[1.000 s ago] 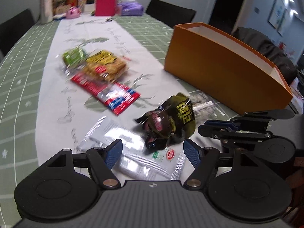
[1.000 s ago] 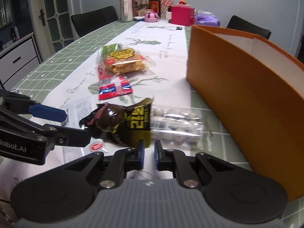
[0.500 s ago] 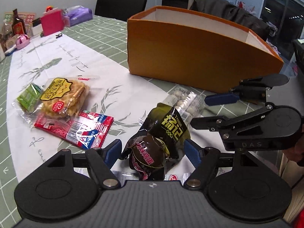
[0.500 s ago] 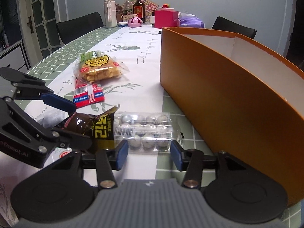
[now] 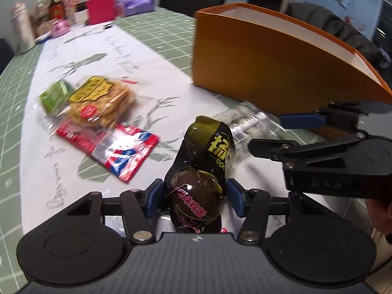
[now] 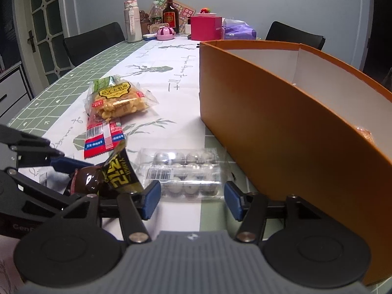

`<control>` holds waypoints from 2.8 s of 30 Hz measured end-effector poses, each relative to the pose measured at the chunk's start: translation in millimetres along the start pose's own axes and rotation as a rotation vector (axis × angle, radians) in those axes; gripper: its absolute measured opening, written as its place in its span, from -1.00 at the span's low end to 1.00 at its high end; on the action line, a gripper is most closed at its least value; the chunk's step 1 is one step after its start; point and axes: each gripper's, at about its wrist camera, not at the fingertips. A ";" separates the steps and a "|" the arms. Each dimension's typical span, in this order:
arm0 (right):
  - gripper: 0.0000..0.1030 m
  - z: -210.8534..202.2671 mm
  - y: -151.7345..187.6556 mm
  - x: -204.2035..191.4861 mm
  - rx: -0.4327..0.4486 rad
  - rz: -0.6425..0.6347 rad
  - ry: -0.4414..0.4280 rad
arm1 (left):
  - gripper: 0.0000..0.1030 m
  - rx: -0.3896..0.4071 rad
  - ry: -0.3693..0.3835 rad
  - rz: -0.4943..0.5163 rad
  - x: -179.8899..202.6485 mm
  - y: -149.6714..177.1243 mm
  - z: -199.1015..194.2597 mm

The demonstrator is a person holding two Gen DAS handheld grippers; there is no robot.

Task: Organize snacks
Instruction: 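Grasp the clear pack of white candy balls with the right gripper while the left holds the dark bag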

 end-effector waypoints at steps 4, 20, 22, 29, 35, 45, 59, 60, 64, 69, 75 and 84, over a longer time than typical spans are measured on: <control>0.35 3.8 -7.3 -7.1 -0.006 0.011 0.022 | 0.11 0.035 -0.069 -0.124 -17.7 0.1 -12.3; 0.64 54.9 -32.7 -55.4 -0.051 -0.028 0.173 | 0.13 0.059 -0.114 -0.284 -49.1 14.4 -24.6; 0.65 53.4 -29.3 -58.3 -0.052 -0.063 0.166 | 0.13 0.060 -0.113 -0.285 -49.0 14.7 -24.9; 0.55 27.5 -5.1 -55.7 -0.047 -0.178 0.132 | 0.16 0.049 -0.083 -0.307 -48.8 16.4 -26.1; 0.37 -6.3 23.8 -42.1 -0.027 -0.251 0.087 | 0.16 0.033 -0.074 -0.344 -45.7 19.0 -29.9; 0.18 -36.7 45.2 -20.7 -0.056 -0.260 0.125 | 0.25 0.028 -0.041 -0.377 -31.7 26.6 -37.3; 0.59 -4.8 10.0 -1.4 -0.018 -0.082 0.049 | 0.25 0.054 -0.044 -0.392 -36.3 28.5 -35.7; 0.60 -3.1 7.1 1.7 -0.028 -0.032 0.031 | 0.25 0.054 -0.045 -0.388 -35.7 28.1 -35.5; 0.60 4.0 -4.9 -0.1 -0.044 0.121 0.087 | 0.25 0.055 -0.052 -0.380 -33.8 27.3 -34.7; 0.62 23.6 -14.1 -3.2 -0.064 0.306 0.241 | 0.25 0.064 -0.042 -0.392 -36.7 28.1 -35.2; 0.71 29.2 -16.5 -20.6 -0.035 0.214 0.288 | 0.26 0.066 -0.040 -0.382 -36.1 28.6 -34.8; 0.67 10.2 0.2 -20.0 -0.055 -0.031 0.157 | 0.26 0.063 -0.035 -0.396 -37.1 29.2 -35.4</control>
Point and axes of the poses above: each gripper's, at about its wrist camera, not at the fingertips, and z roughly the way its jaws point, x to its right, y to its underside, and after that the axes turned 1 degree about z, right-handed
